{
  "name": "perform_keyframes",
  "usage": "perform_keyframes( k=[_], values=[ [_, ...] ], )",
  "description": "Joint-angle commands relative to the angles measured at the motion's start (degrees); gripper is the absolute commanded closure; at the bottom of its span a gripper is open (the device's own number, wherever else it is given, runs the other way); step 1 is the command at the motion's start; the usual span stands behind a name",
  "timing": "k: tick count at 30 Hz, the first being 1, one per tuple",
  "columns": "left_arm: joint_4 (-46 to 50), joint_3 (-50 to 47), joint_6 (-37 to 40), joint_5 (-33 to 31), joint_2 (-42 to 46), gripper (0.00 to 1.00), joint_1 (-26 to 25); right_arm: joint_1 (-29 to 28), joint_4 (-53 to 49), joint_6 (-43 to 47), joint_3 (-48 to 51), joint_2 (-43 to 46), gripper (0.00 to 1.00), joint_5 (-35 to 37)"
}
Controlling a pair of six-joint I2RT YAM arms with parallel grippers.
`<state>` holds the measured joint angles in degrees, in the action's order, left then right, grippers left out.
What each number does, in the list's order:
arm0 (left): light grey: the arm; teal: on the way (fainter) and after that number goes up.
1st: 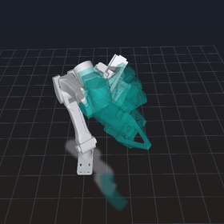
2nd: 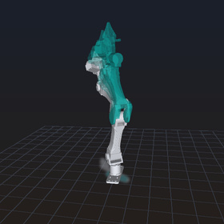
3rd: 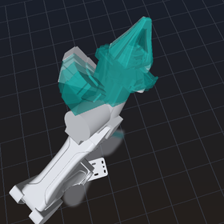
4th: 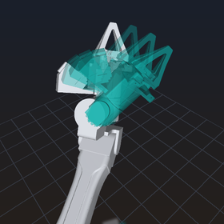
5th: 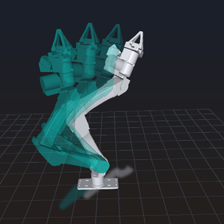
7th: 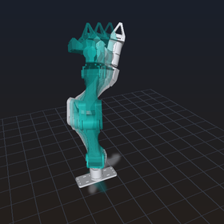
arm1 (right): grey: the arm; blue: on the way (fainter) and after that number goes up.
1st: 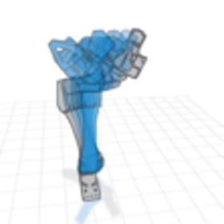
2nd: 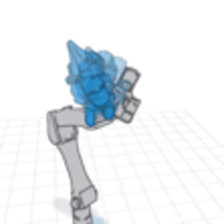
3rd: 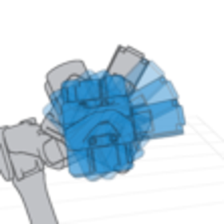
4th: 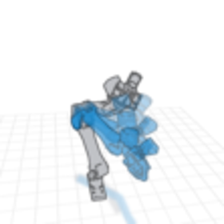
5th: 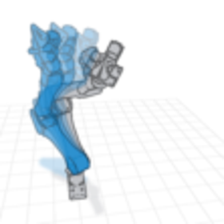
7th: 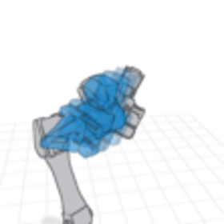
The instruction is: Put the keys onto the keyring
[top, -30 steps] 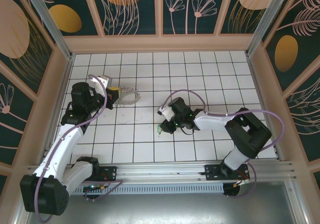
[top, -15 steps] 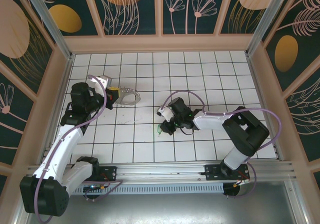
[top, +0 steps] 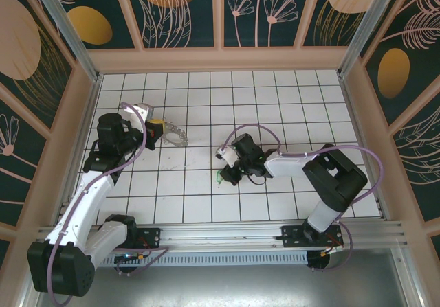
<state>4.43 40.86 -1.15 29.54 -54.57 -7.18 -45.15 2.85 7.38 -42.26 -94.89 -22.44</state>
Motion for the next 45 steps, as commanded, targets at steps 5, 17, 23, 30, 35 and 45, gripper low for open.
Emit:
perform_keyframes(
  k=[5,17,23,30,35,45],
  values=[
    [-2.63,0.1,-0.52,0.21,1.16,1.0,-0.38,0.41,0.71,1.32,-0.61,-0.69,1.0,-0.61],
    [-2.4,0.58,-0.45,0.15,1.28,1.0,-0.38,1.26,0.65,2.62,0.5,2.13,1.0,-1.62],
    [-2.49,0.5,-0.58,0.23,1.3,1.0,-0.33,1.9,2.6,3.61,3.24,6.03,1.0,-2.7],
    [-2.58,0.37,-0.63,0.42,1.3,1.0,-0.38,3.12,4.27,2.17,3.78,6.52,0.56,-6.23],
    [-2.59,0.23,-0.73,0.44,1.65,1.0,-0.38,3.4,3.22,1.24,2.01,4.13,0.49,-5.33],
    [-2.68,0.01,-0.72,0.33,1.77,1.0,-0.38,3.27,0.97,2.04,-0.53,1.51,0.57,-1.06]
  ],
)
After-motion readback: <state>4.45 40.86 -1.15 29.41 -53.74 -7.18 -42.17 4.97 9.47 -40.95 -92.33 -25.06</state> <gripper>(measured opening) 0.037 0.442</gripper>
